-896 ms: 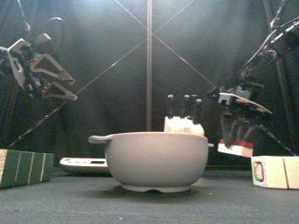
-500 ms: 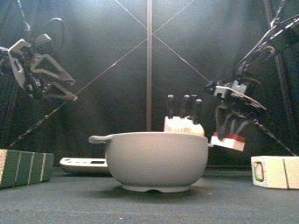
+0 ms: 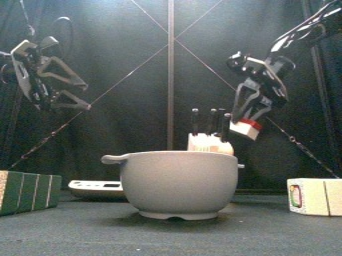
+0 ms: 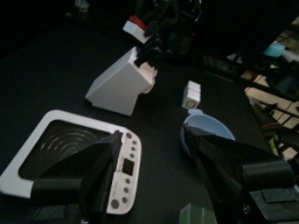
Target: Hand over salmon sushi
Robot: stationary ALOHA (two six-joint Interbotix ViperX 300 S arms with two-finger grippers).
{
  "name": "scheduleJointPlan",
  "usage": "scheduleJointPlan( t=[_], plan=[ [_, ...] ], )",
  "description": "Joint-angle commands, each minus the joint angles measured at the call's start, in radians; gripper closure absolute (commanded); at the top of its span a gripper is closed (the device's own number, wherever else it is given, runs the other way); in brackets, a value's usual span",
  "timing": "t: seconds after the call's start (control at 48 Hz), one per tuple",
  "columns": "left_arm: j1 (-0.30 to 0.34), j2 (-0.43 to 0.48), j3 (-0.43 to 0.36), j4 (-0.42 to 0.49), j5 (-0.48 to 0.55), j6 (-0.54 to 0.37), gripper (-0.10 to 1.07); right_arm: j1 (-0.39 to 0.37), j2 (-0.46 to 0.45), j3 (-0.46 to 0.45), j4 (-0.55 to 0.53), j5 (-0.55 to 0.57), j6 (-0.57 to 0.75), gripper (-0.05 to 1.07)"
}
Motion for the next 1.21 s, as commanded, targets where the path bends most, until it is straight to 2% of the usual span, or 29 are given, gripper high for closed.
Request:
scheduleJointPlan(
  t=[0.0,0.104,0.292,0.479,0.688,0.917,1.188],
  plan=[
    [-0.003,0.003,-0.035,0.000,-0.058,0.002,0.05,0.046,-0.058,-0.025,-0.046,-0.021,0.009,0.35],
    [-0.006,0.003,-0.041,-0.002,-0.114,0.002,0.05,0.100,-0.097,-0.023,-0.084,-0.060,0.009,0.35],
    [-0.006,0.015,-0.057,-0.006,-0.138,0.005,0.05,0.166,-0.124,-0.017,-0.152,-0.173,0.003,0.35],
    [-0.032,0.067,-0.091,-0.032,-0.153,0.049,0.05,0.169,-0.081,-0.018,-0.212,-0.353,0.003,0.35],
    [-0.126,0.181,-0.163,-0.092,-0.166,0.149,0.05,0.167,0.017,-0.035,-0.256,-0.503,0.000,0.35],
    [-0.219,0.299,-0.235,-0.112,-0.163,0.242,0.04,0.178,0.132,-0.067,-0.259,-0.540,0.000,0.35],
    [-0.224,0.448,-0.319,-0.138,-0.158,0.279,0.04,0.183,0.216,-0.133,-0.258,-0.540,0.000,0.35]
  ],
)
